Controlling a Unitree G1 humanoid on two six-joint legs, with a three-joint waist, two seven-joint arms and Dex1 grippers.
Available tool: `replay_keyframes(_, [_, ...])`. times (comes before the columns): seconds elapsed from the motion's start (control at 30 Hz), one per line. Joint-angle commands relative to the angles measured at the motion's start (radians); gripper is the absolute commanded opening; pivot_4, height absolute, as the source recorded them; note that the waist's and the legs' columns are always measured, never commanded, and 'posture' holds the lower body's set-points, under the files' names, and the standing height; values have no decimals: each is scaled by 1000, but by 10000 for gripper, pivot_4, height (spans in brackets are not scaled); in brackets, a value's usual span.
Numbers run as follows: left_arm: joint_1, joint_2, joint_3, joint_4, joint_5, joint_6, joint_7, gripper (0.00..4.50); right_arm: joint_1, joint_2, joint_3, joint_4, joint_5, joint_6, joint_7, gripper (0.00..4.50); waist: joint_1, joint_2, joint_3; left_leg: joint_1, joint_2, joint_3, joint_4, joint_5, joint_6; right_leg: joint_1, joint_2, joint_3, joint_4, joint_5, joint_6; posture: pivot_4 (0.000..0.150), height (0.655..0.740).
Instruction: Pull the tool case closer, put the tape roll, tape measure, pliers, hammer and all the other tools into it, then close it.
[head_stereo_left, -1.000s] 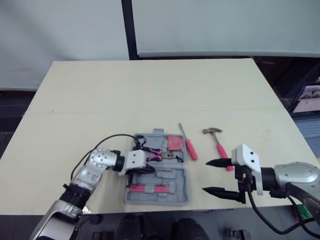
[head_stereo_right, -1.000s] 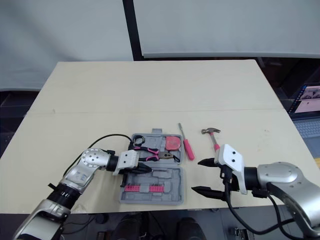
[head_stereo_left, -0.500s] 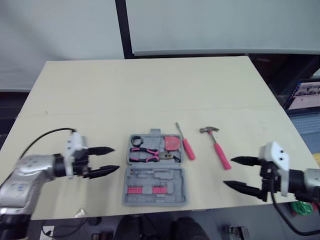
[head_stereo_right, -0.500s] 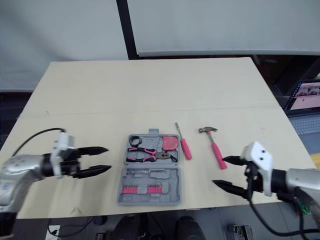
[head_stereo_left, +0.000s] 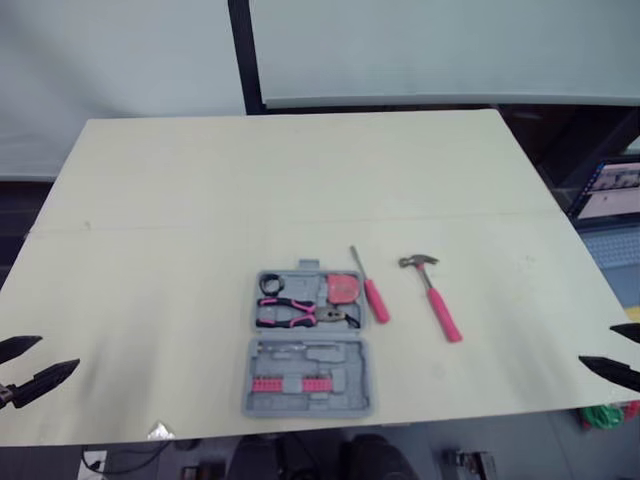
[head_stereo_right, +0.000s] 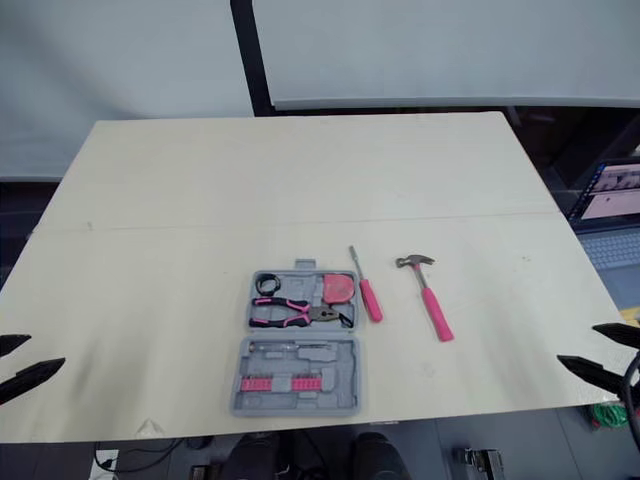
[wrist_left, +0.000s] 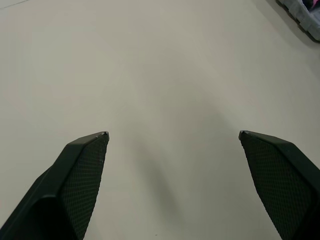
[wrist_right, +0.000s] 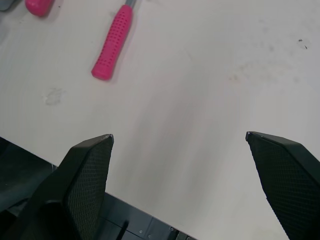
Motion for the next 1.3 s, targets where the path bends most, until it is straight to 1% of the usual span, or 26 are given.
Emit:
replay_keyframes(0.03, [-15, -6, -1, -51, -23, -3, 1, 44882, -19, 12, -2, -17, 6, -17, -1, 45000, -1, 1, 0, 0, 0, 0, 0, 0, 0, 0, 0, 0, 0, 0, 0, 1500, 7400])
replay_keyframes(0.23, [-67, 2, -82, -247, -87, 89, 3, 44882, -18, 86, 38, -194, 52, 60, -61, 45000, -1, 1, 0, 0, 1, 0, 1, 1, 0, 0, 1, 1, 2, 0, 1, 1500, 7400])
replay_keyframes(0.33, [-135, 16, -155, -373, -138, 154, 11, 44882, -9, 135, 65, -343, 90, 132, -123, 45000, 1, 1, 0, 1, 0, 0, 1, 3, 0, 0, 1, 1, 5, 0, 1, 1500, 7400])
replay_keyframes(0.5, [-299, 36, -286, -515, -248, 264, 13, 44882, -57, 199, 112, -559, 186, 280, -283, 45000, 2, 1, 0, 1, 0, -1, 2, 5, -1, 0, 2, 0, 7, 0, 2, 1500, 7400])
replay_keyframes(0.57, [-351, 44, -337, -549, -270, 281, -4, 44882, -81, 221, 140, -623, 213, 328, -347, 45000, 0, 2, 0, 0, 0, -1, 2, 6, -2, 0, 3, 0, 7, 1, 3, 1500, 7400])
replay_keyframes(0.6, [-378, 47, -369, -565, -277, 282, -13, 44882, -93, 232, 159, -651, 222, 346, -377, 45000, 0, 2, 0, 0, 0, -1, 2, 9, -6, 0, 3, 1, 7, 1, 3, 1500, 7400])
replay_keyframes(0.67, [-444, 58, -438, -588, -293, 286, -42, 44882, -128, 266, 201, -696, 243, 392, -458, 45000, 0, 2, 0, 0, 0, 0, 2, 9, -7, -1, 3, 1, 7, 1, 3, 1500, 7400])
replay_keyframes(0.8, [-582, 57, -560, -591, -314, 288, -106, 44882, -194, 341, 276, -760, 281, 473, -606, 45000, 2, 2, 0, 0, 0, -1, 2, 10, -8, -1, 4, 2, 7, 1, 3, 1500, 7400])
replay_keyframes(0.9, [-649, 50, -658, -576, -265, 230, -178, 44882, -237, 381, 348, -800, 288, 509, -693, 45000, 2, 2, 0, 0, 0, -1, 2, 10, -8, -1, 4, 2, 7, 1, 3, 1500, 7400])
replay_keyframes(0.97, [-675, 49, -689, -568, -255, 206, -210, 44882, -260, 407, 383, -819, 290, 530, -748, 45000, 0, 2, 0, 0, -1, 0, 2, 10, -8, -1, 4, 2, 7, 1, 3, 1500, 7400])
replay_keyframes(1.07, [-728, 24, -712, -546, -261, 205, -200, 44882, -291, 441, 422, -830, 289, 571, -830, 45000, 2, 2, 0, 0, 0, -1, 2, 11, -8, -2, 5, 2, 8, 1, 3, 1500, 7400])
replay_keyframes(1.3, [-798, -36, -760, -528, -244, 204, -169, 44882, -437, 470, 508, -725, 239, 628, -945, 45000, 1, 2, 0, -1, -1, -1, 3, 12, -7, -2, 5, 3, 9, 1, 5, 1500, 7400])
